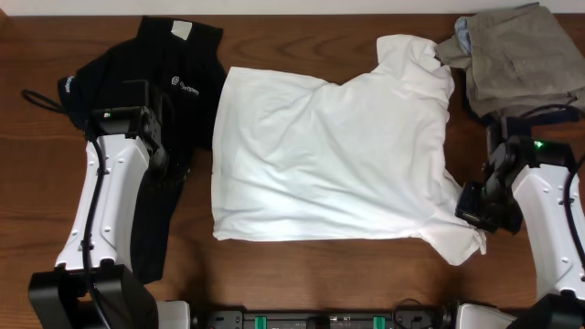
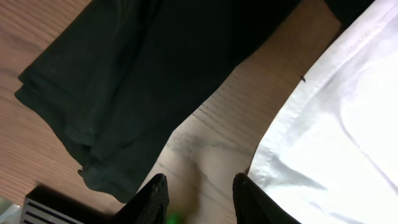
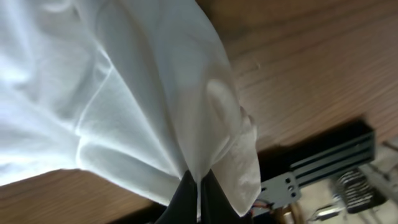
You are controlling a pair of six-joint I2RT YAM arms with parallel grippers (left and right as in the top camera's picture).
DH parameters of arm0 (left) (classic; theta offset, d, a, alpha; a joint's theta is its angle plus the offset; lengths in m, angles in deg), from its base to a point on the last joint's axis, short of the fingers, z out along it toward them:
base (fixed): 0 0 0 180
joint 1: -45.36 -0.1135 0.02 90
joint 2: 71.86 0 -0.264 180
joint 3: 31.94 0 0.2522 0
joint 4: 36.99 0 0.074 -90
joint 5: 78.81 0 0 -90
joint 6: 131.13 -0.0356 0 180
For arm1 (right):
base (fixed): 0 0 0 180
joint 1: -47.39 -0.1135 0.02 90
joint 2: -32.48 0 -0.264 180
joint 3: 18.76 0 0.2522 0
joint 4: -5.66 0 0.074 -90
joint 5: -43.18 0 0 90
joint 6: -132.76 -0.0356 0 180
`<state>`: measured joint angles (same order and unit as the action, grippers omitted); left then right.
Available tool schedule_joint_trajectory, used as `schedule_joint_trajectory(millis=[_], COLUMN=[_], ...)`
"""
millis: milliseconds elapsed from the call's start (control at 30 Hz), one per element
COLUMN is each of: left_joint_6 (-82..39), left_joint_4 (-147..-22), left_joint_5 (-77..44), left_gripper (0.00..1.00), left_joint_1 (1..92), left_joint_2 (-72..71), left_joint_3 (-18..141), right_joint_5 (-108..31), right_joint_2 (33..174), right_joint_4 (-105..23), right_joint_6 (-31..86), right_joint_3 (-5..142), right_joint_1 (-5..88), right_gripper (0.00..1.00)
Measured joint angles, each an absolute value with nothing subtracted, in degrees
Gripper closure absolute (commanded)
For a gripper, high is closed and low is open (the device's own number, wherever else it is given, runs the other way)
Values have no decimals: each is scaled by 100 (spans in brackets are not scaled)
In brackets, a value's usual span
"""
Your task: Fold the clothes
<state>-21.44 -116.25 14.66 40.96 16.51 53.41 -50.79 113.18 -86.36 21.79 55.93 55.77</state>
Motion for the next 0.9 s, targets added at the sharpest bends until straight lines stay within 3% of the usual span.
schedule_joint_trajectory(millis=[67, 133, 233, 400, 533, 600, 667, 900], left_joint_6=[-2144, -2144, -2146, -2324, -2540, -2708, -2894, -3268], left_joint_4=[-11625, -11625, -11625, -11527, -11148, -10731, -10209, -9144], left_joint_5=[1463, 1466, 1463, 1452, 1284, 1044, 644, -228], left_gripper=[64, 64, 64, 64, 54, 43, 38, 34], left_joint_1=[4096, 4096, 4096, 4096, 4096, 4096, 4100, 4448], left_joint_2=[1651, 1651, 1651, 1651, 1651, 1651, 1654, 2054], left_joint_3=[5341, 5341, 5341, 5341, 5344, 5348, 5370, 5722], right_joint_5=[-4876, -4696, -4528, -4395, -4353, -4342, -4314, -4226], right_joint_2=[11318, 11318, 11318, 11318, 11321, 11321, 11321, 11318], right_joint_4=[-8627, -8625, -8629, -8579, -8400, -8336, -8255, -7993], right_joint_6=[2058, 1999, 1971, 1949, 2100, 2253, 2458, 2847], right_joint_3=[5593, 5593, 5593, 5611, 5930, 6227, 6559, 7116], right_joint_1=[5584, 5584, 5584, 5584, 5501, 5407, 5274, 4861], right_gripper=[76, 44, 25, 19, 8, 8, 8, 9])
